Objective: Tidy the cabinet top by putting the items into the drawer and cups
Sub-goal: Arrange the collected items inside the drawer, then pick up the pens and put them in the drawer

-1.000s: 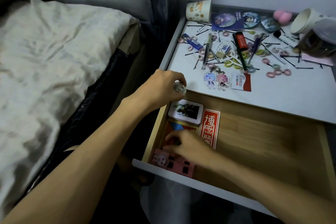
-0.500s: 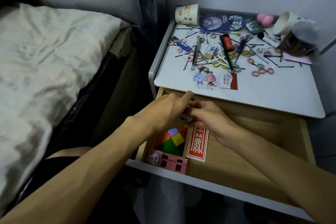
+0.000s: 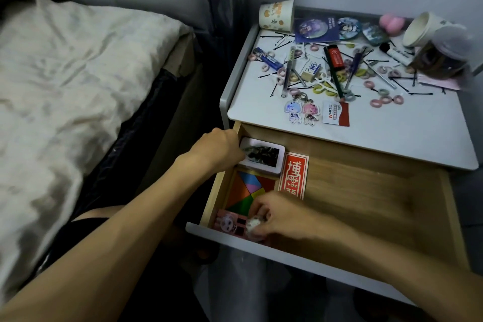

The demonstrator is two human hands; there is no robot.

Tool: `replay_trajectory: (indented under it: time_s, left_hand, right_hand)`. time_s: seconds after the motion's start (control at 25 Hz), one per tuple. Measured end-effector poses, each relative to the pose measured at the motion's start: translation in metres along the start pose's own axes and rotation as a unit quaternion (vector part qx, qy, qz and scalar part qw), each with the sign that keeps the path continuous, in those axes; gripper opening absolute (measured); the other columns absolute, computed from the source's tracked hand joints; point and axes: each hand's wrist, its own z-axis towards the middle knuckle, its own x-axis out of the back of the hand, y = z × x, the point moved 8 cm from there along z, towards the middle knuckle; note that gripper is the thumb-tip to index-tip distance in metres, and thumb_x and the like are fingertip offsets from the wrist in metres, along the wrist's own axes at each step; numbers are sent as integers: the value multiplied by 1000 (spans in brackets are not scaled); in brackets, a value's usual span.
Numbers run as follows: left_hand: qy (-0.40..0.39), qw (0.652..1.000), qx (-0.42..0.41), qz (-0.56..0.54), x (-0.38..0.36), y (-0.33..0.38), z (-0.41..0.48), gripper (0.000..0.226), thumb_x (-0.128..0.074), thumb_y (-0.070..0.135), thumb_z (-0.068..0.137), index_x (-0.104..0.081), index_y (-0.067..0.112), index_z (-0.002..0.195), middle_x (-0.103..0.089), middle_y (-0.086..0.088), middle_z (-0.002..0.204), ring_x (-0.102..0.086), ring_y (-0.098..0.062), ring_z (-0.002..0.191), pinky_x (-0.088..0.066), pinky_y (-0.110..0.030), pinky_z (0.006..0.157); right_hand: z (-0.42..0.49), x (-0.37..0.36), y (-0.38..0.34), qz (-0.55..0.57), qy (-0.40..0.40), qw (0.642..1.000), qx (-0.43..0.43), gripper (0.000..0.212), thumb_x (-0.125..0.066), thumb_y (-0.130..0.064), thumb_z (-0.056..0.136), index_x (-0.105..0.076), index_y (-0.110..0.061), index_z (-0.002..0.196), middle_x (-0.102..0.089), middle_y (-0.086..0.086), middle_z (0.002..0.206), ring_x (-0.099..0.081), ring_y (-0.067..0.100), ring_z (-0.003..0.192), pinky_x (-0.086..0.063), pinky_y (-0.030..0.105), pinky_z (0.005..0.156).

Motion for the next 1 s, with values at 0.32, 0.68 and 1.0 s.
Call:
replay_trajectory:
  time_s: [0.32, 0.68, 1.0]
  left_hand:
    - [10, 1000, -19, 4, 3, 5, 3, 18, -56, 27, 93, -57, 11, 84, -52, -2, 67, -62, -26, 71, -56, -38, 73]
    - [11, 999, -35, 36, 3, 9, 4, 28, -53, 20, 92, -43, 18, 66, -51, -2, 64, -54, -20, 56, -54, -35, 65]
    - [58, 994, -27, 92, 8, 9, 3, 16, -47, 28, 93, -48, 15, 84, -55, -7, 79, -59, -29, 75, -47, -35, 65]
  right_hand:
    - [10, -6, -2, -108, 24, 993, 34, 36, -71, -36, 84, -65, -25, 117, -50, -12, 105, -44, 3, 99, -41, 20, 84]
    - [11, -11, -5, -113, 24, 990, 75, 30, -64, -33, 91, -66, -22, 118, -51, -14, 103, -47, -2, 93, -42, 15, 78]
    - [0, 37, -12, -48, 95, 992, 73, 27, -64, -28, 91, -68, -18, 116, -67, -6, 108, -59, -3, 86, -45, 9, 72]
